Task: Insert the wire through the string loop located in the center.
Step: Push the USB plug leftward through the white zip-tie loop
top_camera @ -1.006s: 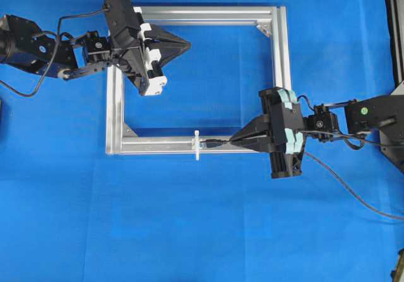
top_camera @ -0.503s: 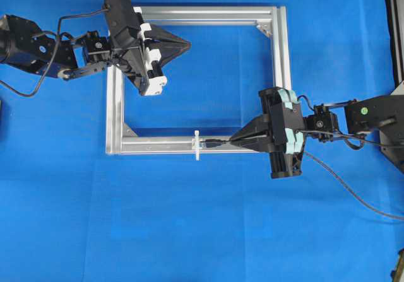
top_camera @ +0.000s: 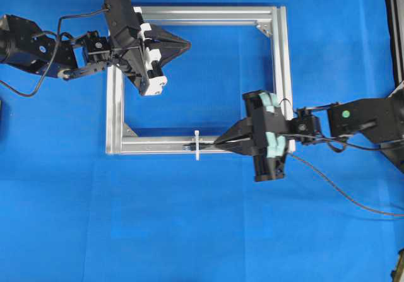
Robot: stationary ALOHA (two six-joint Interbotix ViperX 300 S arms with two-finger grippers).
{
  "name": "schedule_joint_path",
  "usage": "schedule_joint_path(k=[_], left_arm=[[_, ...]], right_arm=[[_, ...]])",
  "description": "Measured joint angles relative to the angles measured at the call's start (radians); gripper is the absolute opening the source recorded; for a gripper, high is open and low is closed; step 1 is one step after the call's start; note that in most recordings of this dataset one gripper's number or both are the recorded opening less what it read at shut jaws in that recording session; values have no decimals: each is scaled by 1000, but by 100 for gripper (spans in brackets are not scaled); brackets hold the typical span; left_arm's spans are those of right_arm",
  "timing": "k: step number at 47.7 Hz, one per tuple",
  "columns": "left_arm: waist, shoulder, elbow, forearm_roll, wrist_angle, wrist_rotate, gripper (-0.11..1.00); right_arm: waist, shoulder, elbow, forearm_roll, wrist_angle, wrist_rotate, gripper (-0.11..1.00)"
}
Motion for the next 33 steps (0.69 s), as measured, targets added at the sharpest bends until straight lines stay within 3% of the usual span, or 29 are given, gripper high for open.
schedule_joint_path(k=[15, 33], left_arm=[[-2, 0, 0, 0, 0, 0, 0], [0, 0, 0, 0, 0, 0, 0]], right_arm=[[0, 71, -86, 0, 0, -2, -2], [0, 75, -92, 0, 0, -2, -2]])
